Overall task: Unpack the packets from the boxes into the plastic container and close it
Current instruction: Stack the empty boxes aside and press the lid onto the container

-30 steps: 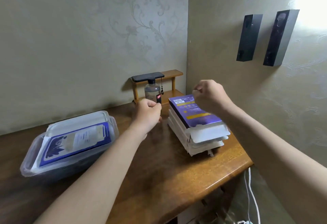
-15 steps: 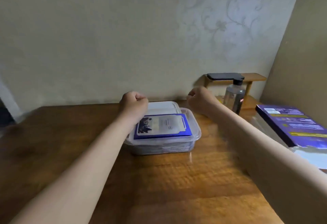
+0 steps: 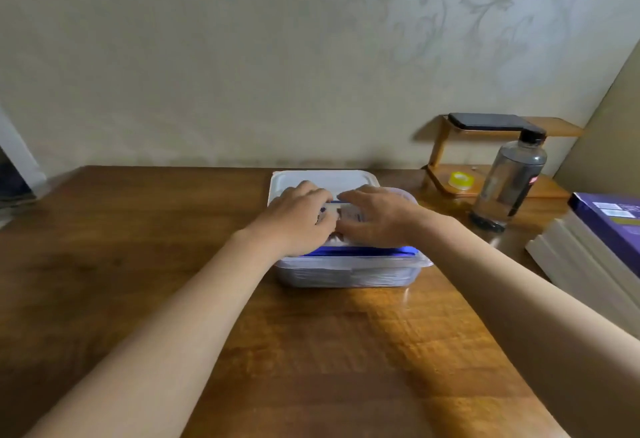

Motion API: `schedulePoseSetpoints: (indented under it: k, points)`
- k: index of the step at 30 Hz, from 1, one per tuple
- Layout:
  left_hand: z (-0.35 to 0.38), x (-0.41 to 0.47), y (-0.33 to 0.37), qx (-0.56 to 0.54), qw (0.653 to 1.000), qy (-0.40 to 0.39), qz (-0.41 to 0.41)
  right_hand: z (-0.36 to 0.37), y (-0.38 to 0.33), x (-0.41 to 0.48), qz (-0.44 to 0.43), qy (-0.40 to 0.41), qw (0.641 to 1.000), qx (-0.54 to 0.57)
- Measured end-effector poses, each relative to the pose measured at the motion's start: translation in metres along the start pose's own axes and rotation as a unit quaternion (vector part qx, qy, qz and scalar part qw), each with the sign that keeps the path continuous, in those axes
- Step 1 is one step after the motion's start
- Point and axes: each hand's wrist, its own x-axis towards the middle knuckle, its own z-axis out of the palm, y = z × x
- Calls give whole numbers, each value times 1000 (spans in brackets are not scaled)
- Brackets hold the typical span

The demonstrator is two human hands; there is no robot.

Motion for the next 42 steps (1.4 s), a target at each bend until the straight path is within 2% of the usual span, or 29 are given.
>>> schedulePoseSetpoints:
  k: [3,6,20,23,27,29,34,42]
  points:
    - [5,6,2,61,996,-68,-21,6,8,-2,-8,-51,999,-9]
    - [8,9,0,105,989,-100,-25,13,14,0,-26,-60,998,-25]
    - [12,-3,1,146,979,-140,-35,23,10,-10,-46,-69,996,-27]
    - [4,-3,4,123,977,-168,-50,13,6,-17,-42,-87,995,-21]
    - [-25,2,10,20,967,-244,-71,-14,8,-22,-27,-166,985,-46]
    - [-31,4,11,39,960,-270,-62,-20,12,-21,-26,-186,981,-55]
    - [-24,10,13,132,944,-298,-53,-13,14,-19,-33,-196,978,-64]
    - [-18,10,10,166,939,-296,-51,-6,8,-22,-50,-168,976,-133]
